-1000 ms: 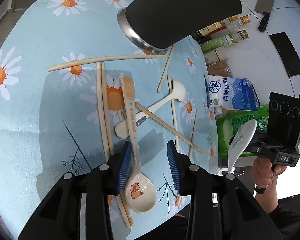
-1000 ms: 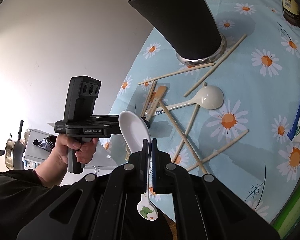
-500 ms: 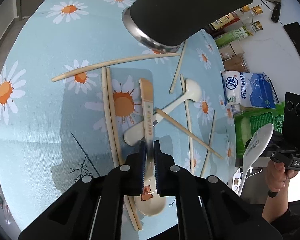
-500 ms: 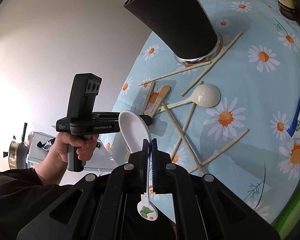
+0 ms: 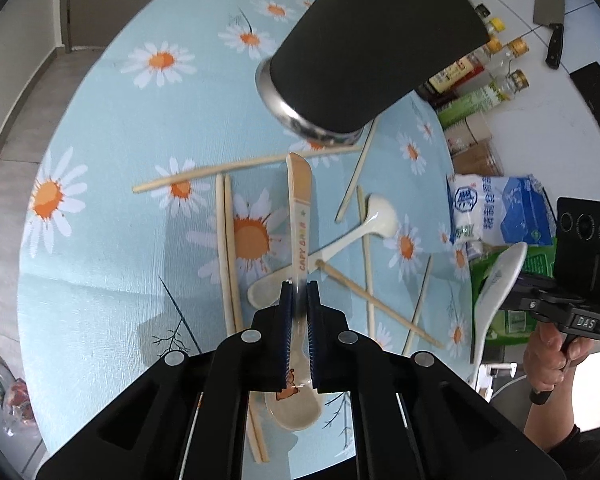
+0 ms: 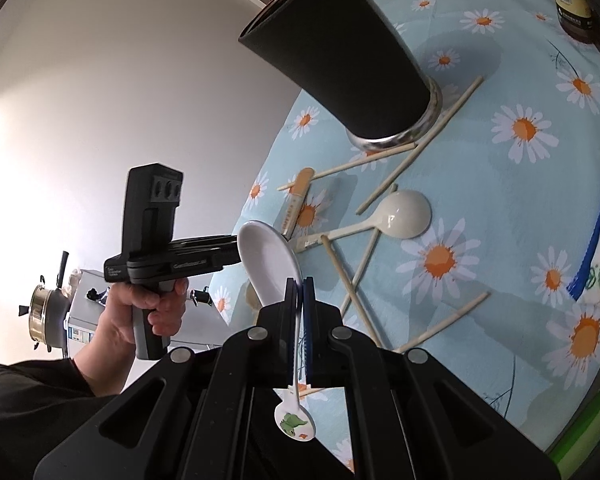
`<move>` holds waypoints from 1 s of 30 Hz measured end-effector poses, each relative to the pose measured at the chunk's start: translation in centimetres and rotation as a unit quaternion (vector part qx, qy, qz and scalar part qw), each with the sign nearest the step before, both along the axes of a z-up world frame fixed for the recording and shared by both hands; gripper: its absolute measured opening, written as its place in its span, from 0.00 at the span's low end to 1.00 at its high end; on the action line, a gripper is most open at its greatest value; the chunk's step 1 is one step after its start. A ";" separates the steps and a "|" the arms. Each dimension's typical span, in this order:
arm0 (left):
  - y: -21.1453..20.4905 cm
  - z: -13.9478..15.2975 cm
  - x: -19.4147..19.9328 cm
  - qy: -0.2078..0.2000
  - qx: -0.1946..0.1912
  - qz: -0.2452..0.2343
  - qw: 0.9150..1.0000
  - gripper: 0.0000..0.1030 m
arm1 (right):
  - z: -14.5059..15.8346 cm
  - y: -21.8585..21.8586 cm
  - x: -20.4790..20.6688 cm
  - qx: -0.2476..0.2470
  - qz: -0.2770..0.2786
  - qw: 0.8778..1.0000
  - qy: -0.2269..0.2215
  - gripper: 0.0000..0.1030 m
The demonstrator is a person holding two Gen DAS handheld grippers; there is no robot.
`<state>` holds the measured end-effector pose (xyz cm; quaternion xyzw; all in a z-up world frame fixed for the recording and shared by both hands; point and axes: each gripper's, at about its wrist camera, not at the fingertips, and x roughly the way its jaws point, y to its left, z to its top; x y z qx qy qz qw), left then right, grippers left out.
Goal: Organize utensils
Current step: 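Lift both held spoons and carry them over the black holder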
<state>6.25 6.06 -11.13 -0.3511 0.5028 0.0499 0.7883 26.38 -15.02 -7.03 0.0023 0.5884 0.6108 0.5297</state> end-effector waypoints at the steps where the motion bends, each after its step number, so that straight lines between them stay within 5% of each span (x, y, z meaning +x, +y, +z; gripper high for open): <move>1: -0.1 0.4 -0.1 -0.005 0.002 0.006 1.000 0.06 | 0.0 0.0 0.2 0.001 -0.002 1.000 0.000 0.04; 15: -0.2 7.1 -0.8 -0.127 0.037 0.029 0.991 0.06 | 2.7 0.7 1.9 0.059 -0.053 0.997 -0.021 0.04; 30: 3.0 14.8 1.2 -0.290 0.075 -0.026 0.954 0.06 | 11.0 3.7 2.6 0.160 -0.135 0.973 -0.098 0.04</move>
